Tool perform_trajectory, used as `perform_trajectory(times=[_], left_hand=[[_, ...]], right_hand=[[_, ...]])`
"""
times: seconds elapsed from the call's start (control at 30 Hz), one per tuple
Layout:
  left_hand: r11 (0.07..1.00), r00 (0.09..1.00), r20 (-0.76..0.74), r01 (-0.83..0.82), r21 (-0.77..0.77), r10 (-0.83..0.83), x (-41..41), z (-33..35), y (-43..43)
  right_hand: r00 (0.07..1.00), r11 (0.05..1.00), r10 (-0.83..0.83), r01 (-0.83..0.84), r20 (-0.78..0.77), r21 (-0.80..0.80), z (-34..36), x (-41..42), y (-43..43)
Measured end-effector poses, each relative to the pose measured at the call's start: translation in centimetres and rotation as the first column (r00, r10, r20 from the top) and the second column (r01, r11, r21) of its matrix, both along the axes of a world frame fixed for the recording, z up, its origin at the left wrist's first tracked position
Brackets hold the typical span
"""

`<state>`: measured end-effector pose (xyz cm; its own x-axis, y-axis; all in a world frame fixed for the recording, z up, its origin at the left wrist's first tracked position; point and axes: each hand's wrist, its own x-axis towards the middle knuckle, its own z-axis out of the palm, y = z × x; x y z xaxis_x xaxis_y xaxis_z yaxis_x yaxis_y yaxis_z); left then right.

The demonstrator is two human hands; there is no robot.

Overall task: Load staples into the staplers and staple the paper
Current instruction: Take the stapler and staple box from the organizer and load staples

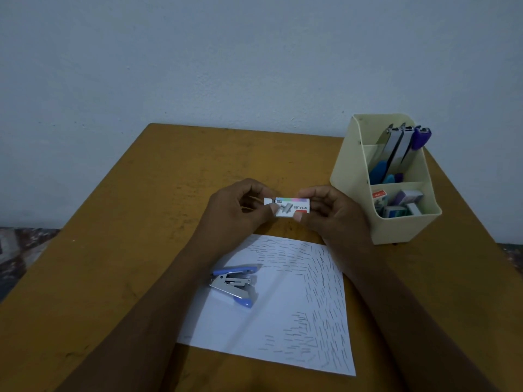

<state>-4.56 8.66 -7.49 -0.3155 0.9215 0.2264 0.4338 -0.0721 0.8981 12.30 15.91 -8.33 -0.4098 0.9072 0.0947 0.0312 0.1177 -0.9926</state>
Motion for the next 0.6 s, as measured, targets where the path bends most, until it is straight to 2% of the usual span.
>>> perform_trajectory(times=[0.27,0.4,0.6], left_hand=[[0.997,0.996,0.025,-0.08,0.0,0.08,-0.19,0.07,0.06],[0.998,0.998,0.026,-0.062,0.0,0.062,-0.4,-0.18,0.0],[0.997,0.988,-0.152,-0.013,0.07,0.024,-0.4,-0.67,0.03]], right_hand=[[0.999,1.0,-0.018,0.019,0.03,-0.016,0.11,0.04,-0.15],[0.999,0.999,-0.028,0.029,0.029,-0.027,0.16,0.06,-0.1],[0.999,0.999,-0.034,0.035,0.039,-0.027,0.12,0.01,-0.08]])
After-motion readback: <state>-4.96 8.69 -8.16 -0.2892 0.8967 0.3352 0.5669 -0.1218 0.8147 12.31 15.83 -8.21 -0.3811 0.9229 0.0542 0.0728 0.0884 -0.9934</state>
